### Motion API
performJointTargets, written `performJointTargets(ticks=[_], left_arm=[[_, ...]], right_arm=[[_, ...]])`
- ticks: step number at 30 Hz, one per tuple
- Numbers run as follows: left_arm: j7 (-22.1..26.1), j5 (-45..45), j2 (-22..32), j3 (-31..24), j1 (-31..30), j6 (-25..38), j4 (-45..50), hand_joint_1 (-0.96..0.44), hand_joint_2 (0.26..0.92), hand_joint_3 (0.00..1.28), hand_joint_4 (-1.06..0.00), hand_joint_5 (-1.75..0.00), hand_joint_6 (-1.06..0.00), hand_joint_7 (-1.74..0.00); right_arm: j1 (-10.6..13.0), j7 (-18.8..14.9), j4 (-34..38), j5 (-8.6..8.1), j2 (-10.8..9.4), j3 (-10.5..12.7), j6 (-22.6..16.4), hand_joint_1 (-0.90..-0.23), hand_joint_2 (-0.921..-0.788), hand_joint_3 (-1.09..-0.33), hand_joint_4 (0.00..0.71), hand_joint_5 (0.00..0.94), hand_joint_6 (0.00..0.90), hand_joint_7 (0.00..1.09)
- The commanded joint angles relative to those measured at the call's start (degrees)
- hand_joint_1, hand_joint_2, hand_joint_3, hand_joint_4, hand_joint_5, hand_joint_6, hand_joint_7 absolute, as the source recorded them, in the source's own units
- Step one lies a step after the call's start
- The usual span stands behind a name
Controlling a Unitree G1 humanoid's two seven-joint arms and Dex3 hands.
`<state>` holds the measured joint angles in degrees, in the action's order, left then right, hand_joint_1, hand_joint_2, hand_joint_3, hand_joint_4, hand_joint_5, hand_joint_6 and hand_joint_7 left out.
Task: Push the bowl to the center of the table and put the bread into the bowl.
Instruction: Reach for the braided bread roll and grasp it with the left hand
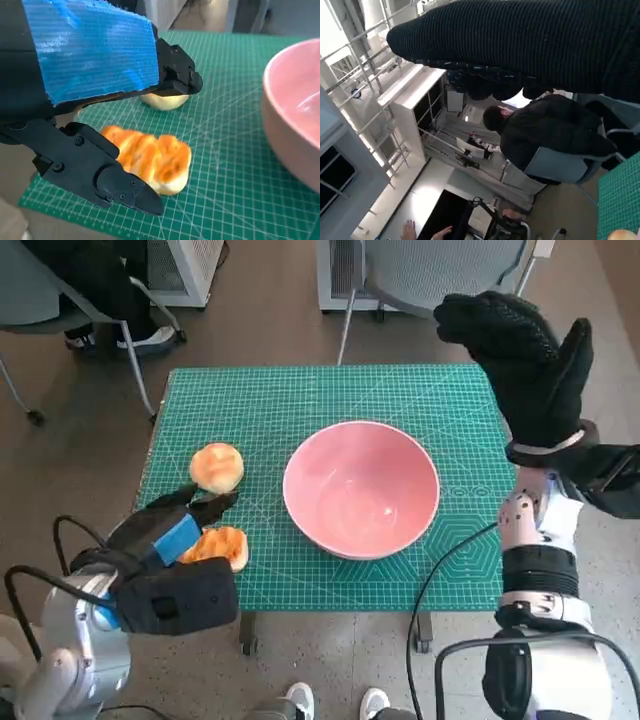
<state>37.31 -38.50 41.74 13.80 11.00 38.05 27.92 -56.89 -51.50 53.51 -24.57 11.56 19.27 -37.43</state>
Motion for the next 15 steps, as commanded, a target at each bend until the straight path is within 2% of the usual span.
performJointTargets(ticks=[1, 15], left_arm=[[-0.4, -0.8, -1.2, 1.0, 0.0, -0.1, -2.4, -0.30, 0.729, 0.00, -0.14, 0.00, -0.33, 0.00], [-2.1, -1.6, -5.2, 3.0, 2.3, 1.6, -10.4, -0.16, 0.738, 0.00, -0.15, 0.00, -0.33, 0.00]], right_arm=[[1.6, 0.3, -0.1, -0.10, 0.4, -0.1, 0.8, -0.710, -0.921, -0.784, 0.273, 0.001, 0.359, 0.01], [1.8, -0.2, -0.5, -0.20, 0.5, -0.2, 0.8, -0.709, -0.921, -0.780, 0.275, 0.001, 0.362, 0.01]])
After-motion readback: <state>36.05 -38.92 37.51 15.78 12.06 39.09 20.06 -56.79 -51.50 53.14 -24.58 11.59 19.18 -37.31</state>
